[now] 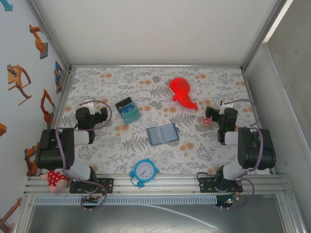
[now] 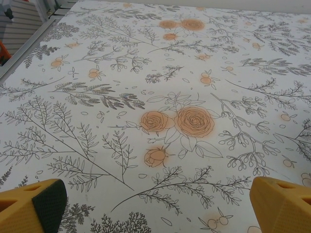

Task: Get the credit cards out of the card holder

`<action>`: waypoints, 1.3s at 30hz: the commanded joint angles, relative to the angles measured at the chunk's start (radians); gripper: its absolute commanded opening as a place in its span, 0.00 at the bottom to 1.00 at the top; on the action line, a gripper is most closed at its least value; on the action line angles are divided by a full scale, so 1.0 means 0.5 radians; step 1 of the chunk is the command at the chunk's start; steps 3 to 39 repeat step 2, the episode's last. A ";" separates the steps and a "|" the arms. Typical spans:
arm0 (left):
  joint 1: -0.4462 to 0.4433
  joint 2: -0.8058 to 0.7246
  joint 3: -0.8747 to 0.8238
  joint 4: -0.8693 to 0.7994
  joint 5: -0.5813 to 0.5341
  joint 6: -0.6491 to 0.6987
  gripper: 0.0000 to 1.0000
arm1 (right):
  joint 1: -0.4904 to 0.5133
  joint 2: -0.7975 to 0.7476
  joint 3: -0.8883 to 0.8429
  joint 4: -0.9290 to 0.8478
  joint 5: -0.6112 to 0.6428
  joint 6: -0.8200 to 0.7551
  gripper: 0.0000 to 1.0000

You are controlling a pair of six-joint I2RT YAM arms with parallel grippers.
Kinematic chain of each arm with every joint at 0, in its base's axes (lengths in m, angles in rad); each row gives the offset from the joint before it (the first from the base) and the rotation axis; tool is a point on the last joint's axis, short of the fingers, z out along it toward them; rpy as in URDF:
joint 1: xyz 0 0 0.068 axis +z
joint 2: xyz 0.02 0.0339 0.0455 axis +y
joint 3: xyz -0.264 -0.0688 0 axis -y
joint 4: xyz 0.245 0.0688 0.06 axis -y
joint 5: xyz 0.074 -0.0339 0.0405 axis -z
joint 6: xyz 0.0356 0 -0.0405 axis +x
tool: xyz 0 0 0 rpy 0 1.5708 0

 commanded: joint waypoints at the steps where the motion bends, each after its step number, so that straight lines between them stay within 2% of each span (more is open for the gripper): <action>1: -0.009 -0.015 0.031 -0.009 -0.001 -0.011 0.97 | -0.010 0.000 0.018 0.004 -0.017 -0.030 0.99; 39: -0.009 -0.014 0.031 -0.009 -0.002 -0.013 0.97 | -0.011 0.001 0.018 0.004 -0.017 -0.030 0.99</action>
